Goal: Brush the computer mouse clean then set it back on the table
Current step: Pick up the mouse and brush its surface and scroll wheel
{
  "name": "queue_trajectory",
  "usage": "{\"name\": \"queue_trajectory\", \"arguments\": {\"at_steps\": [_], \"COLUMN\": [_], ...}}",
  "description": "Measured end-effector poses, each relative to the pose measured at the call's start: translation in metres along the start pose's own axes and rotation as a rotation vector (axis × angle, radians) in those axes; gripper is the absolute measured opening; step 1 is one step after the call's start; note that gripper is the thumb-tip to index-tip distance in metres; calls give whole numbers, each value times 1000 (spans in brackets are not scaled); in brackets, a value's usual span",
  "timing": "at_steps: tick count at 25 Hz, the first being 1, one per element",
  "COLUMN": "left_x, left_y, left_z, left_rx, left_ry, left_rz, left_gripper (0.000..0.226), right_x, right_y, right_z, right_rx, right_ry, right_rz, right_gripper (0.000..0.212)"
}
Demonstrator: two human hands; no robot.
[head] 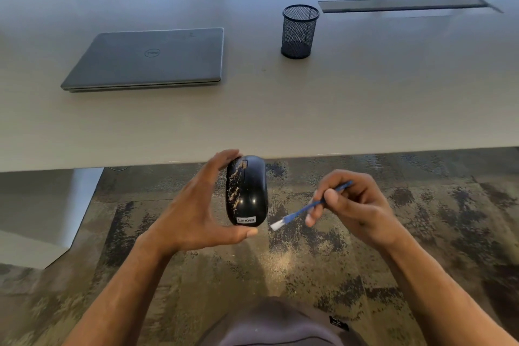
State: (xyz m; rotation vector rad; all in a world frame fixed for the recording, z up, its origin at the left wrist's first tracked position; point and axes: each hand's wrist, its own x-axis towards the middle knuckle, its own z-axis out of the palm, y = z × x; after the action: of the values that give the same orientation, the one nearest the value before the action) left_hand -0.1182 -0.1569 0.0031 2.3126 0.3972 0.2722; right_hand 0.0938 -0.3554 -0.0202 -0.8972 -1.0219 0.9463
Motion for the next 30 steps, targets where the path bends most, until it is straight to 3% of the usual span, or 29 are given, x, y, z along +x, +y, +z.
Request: {"name": "queue_trajectory", "arguments": {"at_steps": [10, 14, 17, 23, 25, 27, 30], "left_x": [-7, -9, -10, -10, -11, -11, -12], "left_y": [6, 6, 6, 9, 9, 9, 8], "left_z": [0, 1, 4, 6, 7, 8, 10], "left_rx": [-11, 4, 2, -2, 1, 6, 12], "left_ry": [-23, -28, -46, -46, -50, -45, -37], "left_rz": [88, 60, 52, 42, 42, 42, 40], "left_gripper": [117, 117, 117, 118, 118, 119, 119], "right_x": [10, 0, -3, 6, 3, -3, -7], "right_y": [18, 17, 18, 21, 21, 19, 12], "right_z": [-3, -5, 2, -2, -4, -2, 2], "right_rx": [-94, 53, 29, -163, -138, -49, -21], "right_ry": [366, 238, 115, 384, 421, 351, 197], "right_rz": [-24, -11, -3, -76, -91, -74, -47], "right_gripper": [15, 17, 18, 11, 18, 26, 15]}}
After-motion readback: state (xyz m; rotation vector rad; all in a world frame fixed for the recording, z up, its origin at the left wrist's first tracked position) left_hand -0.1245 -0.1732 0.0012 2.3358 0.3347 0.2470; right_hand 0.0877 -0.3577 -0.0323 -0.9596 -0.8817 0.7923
